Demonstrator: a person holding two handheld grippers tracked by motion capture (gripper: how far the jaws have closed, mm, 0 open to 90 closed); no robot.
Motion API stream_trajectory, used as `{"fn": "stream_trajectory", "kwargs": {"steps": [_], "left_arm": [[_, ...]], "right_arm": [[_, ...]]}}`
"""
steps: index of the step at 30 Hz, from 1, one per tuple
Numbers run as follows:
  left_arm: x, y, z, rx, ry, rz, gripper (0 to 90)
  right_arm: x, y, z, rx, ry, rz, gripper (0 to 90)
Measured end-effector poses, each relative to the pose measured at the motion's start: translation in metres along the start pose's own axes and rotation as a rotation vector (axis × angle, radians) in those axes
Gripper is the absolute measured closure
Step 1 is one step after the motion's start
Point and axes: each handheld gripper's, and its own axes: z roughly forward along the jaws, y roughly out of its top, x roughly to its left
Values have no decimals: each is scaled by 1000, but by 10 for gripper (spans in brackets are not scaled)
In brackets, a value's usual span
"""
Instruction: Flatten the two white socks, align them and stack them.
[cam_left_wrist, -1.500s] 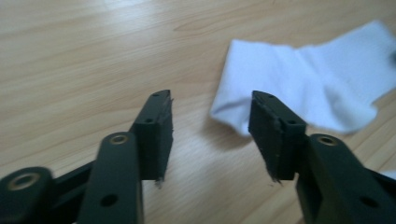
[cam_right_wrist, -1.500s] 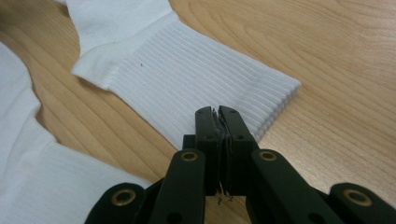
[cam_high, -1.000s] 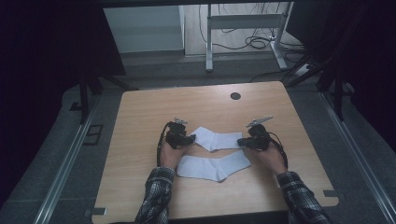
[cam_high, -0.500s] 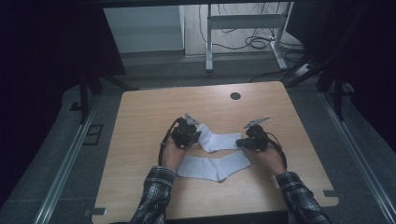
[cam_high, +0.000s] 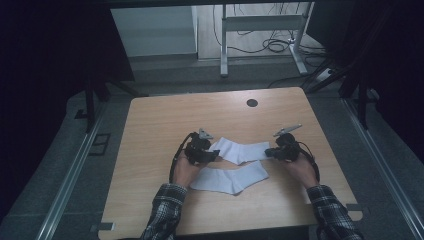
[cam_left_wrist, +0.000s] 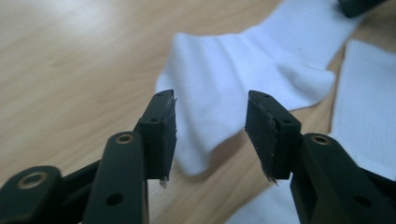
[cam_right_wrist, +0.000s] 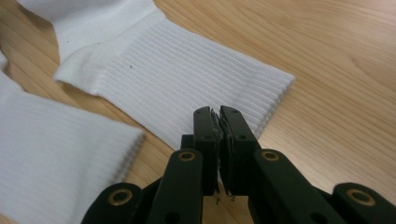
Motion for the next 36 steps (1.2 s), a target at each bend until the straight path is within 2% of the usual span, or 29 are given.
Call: {"fn": "stream_trajectory", "kwargs": {"steps": [4, 9, 12, 14, 18, 20, 24, 26, 27, 30, 32, 36], "left_arm": [[6, 0, 2, -8, 43, -32, 458], [11, -1, 17, 9, 100, -67, 456], [15, -1, 28, 8, 93, -85, 456], [15, 0, 36, 16, 101, -84, 462], [17, 4, 46, 13, 115, -90, 514], [18, 6, 49, 10, 121, -95, 531], [22, 8, 55, 25, 129, -102, 550], [23, 8, 59, 46, 137, -91, 573], [24, 8, 59, 40, 131, -90, 604], [24, 8, 60, 39, 102, -92, 747], [23, 9, 59, 43, 104, -84, 829], [22, 10, 52, 27, 118, -75, 843]], "right_arm": [[-9, -6, -7, 0, -14, 12, 844], [-17, -9, -13, 8, -35, 23, 800], [-18, -7, -19, -4, -47, 23, 772], [-20, -7, -24, -33, -52, 41, 748], [-25, -8, -29, -57, -93, 75, 704], [-27, -9, -28, -68, -98, 94, 680], [-26, -11, -19, -63, -101, 97, 639], [-24, -11, -14, -50, -116, 88, 660], [-23, -10, -11, -34, -120, 82, 680], [-20, -10, -8, -30, -111, 79, 775], [-19, -9, -8, -26, -107, 76, 810], [-15, -8, -10, -28, -121, 48, 822]]}}
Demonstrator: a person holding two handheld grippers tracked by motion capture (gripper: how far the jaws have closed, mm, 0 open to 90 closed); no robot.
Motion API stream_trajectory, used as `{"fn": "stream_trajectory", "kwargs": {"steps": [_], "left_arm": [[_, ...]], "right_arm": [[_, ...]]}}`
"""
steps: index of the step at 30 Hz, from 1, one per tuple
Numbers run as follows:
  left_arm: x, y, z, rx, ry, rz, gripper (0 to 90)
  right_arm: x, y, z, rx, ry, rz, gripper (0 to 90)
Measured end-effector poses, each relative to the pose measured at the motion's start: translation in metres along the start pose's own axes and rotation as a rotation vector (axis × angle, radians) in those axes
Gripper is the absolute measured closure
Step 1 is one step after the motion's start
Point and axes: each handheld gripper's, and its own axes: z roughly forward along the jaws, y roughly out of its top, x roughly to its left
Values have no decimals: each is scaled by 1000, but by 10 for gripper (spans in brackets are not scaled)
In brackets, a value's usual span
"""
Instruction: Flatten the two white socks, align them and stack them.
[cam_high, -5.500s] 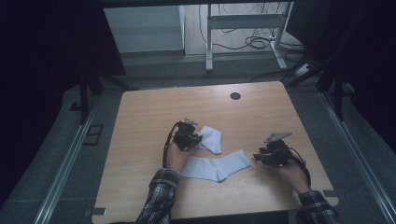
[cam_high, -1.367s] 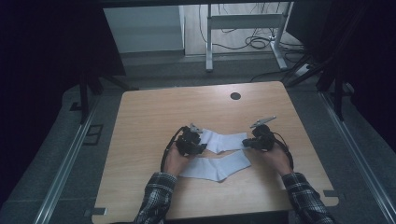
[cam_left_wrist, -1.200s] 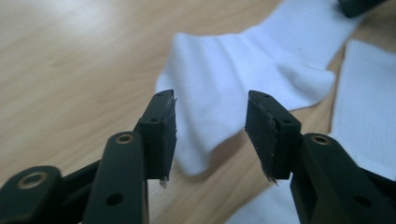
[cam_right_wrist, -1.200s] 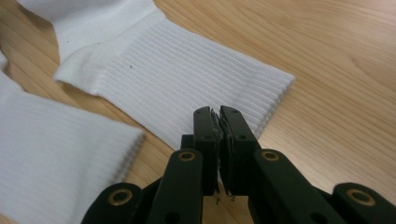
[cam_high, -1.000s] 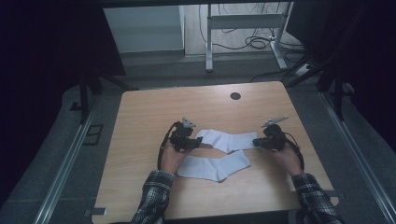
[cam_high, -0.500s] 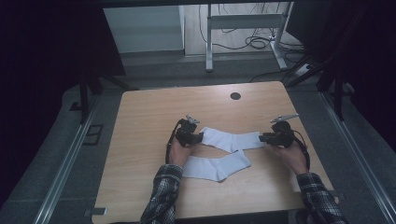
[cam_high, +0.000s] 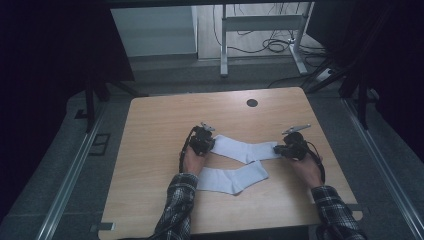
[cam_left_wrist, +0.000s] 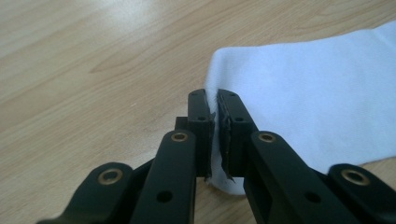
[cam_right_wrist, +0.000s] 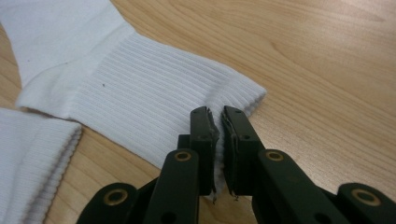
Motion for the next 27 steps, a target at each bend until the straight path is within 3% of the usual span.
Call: {"fn": "stream_trajectory", "kwargs": {"steps": [12, 27], "left_arm": [[5, 2, -59, -62, -11, 12, 840], [1, -41, -114, -101, -37, 17, 838]], "right_arm": [[16, 17, -25, -74, 24, -50, 820], [49, 23, -50, -112, 89, -147, 820]]}}
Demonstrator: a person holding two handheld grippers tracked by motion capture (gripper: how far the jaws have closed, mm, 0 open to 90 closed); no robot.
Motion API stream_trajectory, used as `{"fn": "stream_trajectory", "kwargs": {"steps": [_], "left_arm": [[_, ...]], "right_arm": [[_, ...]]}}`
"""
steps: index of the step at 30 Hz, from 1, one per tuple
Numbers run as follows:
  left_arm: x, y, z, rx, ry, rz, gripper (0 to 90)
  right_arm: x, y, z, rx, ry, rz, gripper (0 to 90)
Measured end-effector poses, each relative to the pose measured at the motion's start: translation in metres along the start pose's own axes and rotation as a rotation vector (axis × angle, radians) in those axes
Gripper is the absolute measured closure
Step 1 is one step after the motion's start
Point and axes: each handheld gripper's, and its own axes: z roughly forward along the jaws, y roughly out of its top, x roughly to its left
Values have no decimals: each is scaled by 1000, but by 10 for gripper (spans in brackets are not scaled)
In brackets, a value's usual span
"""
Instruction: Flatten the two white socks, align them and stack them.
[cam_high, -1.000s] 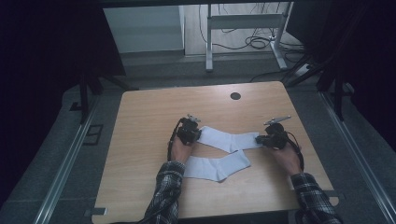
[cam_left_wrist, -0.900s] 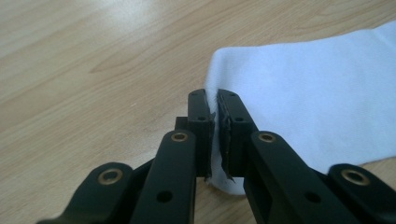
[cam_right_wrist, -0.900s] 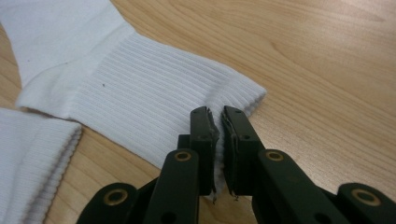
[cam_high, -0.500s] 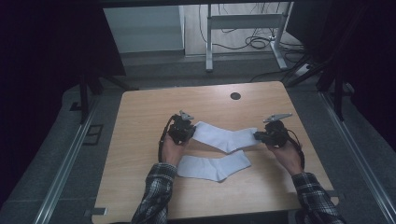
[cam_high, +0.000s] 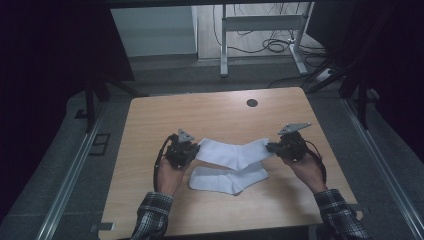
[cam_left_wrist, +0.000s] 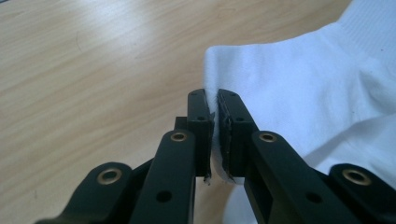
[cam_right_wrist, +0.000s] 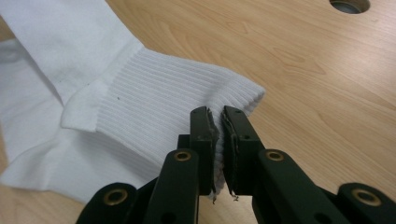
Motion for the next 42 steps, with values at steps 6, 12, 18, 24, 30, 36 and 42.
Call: {"fn": "stream_trajectory", "kwargs": {"steps": [6, 12, 18, 24, 30, 36, 42], "left_arm": [[-6, -22, -16, -11, -15, -17, 837], [-13, -43, -26, -22, -26, -33, 837], [-18, -59, -27, -9, -31, -41, 836], [-24, -69, -17, 30, -31, -28, 832], [-29, -76, -4, 92, -5, 4, 806], [-28, -72, -11, 30, 89, -4, 533], [-19, -74, -3, 43, 48, -82, 455]], "right_arm": [[13, -4, -7, -9, 31, -29, 820], [30, -10, -11, -5, 66, -58, 820], [38, -18, -4, 41, 87, -73, 819], [37, -28, 9, 103, 90, -69, 817], [35, -38, 23, 165, 78, -75, 799], [31, -37, 16, 116, 29, -74, 657], [31, -35, 25, 135, 30, -59, 584]]}}
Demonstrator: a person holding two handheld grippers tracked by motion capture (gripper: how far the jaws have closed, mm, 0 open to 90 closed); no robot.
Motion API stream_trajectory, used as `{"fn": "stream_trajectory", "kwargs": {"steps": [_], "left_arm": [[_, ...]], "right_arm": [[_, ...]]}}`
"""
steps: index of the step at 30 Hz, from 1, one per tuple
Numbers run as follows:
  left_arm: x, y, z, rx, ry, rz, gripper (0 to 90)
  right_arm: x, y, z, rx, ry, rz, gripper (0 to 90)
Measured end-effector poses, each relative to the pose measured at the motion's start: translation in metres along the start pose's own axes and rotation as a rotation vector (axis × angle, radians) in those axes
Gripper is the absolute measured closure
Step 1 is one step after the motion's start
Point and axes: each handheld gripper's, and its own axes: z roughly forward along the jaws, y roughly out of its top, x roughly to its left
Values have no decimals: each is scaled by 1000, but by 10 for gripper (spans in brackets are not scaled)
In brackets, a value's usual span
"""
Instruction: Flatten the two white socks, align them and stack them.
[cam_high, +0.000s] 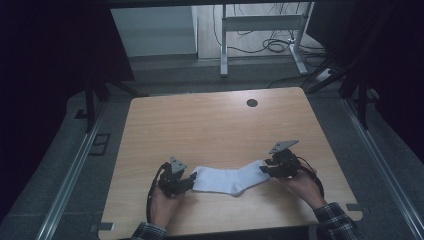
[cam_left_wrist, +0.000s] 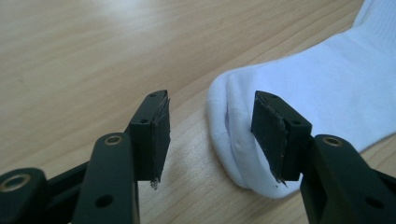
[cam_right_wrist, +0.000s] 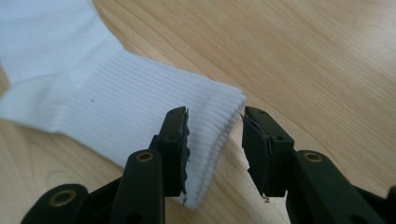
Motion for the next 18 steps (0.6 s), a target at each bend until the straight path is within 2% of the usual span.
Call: {"fn": "stream_trajectory", "kwargs": {"steps": [3, 7, 9, 13, 16, 18], "left_arm": [[1, -3, 7, 34, -6, -9, 449], [1, -6, 11, 64, -6, 3, 455], [1, -7, 13, 61, -23, -7, 464], [2, -8, 13, 54, -59, -13, 543], [2, -8, 13, 50, -92, -13, 639], [2, -8, 13, 54, -121, -22, 733]], "right_arm": [[-1, 0, 9, 15, 4, 4, 578], [-1, 0, 15, 22, 9, 12, 576], [-3, 0, 18, 23, 20, 27, 568], [-8, -3, 19, 10, 58, 69, 589], [-8, -4, 19, 9, 95, 90, 732], [-6, -3, 19, 19, 96, 94, 767]]}}
